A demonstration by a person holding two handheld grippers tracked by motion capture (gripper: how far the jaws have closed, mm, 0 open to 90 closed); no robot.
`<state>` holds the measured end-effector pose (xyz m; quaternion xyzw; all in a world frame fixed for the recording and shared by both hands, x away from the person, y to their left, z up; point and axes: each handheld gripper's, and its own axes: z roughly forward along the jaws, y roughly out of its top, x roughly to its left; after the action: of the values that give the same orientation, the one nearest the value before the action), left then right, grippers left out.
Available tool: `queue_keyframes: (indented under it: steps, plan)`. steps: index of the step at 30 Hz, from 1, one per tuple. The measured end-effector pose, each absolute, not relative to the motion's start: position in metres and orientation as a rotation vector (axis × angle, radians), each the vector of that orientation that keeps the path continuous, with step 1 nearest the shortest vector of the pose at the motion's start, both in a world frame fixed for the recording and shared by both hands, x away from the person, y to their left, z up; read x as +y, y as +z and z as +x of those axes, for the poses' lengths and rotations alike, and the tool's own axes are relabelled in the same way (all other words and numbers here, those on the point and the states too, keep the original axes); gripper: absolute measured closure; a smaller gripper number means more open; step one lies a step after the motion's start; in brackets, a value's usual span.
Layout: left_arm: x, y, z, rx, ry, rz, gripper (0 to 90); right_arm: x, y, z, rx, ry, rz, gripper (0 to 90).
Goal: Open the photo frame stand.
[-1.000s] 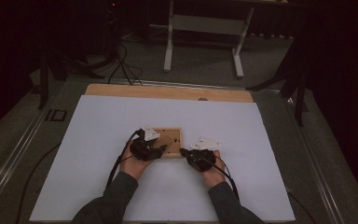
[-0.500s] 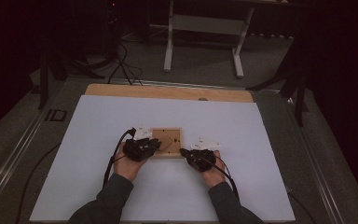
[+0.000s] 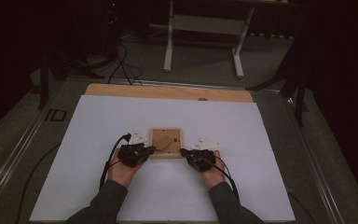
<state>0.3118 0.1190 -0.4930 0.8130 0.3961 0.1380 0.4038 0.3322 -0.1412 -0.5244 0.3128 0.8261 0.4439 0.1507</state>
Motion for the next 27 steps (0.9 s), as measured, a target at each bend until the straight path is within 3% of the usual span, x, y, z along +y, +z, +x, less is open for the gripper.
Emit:
queue_keyframes:
  steps: [9,15,27]
  plan:
    - [0.12,-0.501,0.313,1.054,0.331,2.087,88.7,-0.141,-0.524,0.332,2.372,1.276,0.898,89.4]
    - [0.116,-0.507,0.32,1.098,0.317,2.093,81.6,-0.141,-0.524,0.332,2.372,1.275,0.898,89.4]
    - [0.109,-0.501,0.33,1.064,0.258,2.067,54.6,-0.141,-0.524,0.332,2.374,1.274,0.897,89.3]
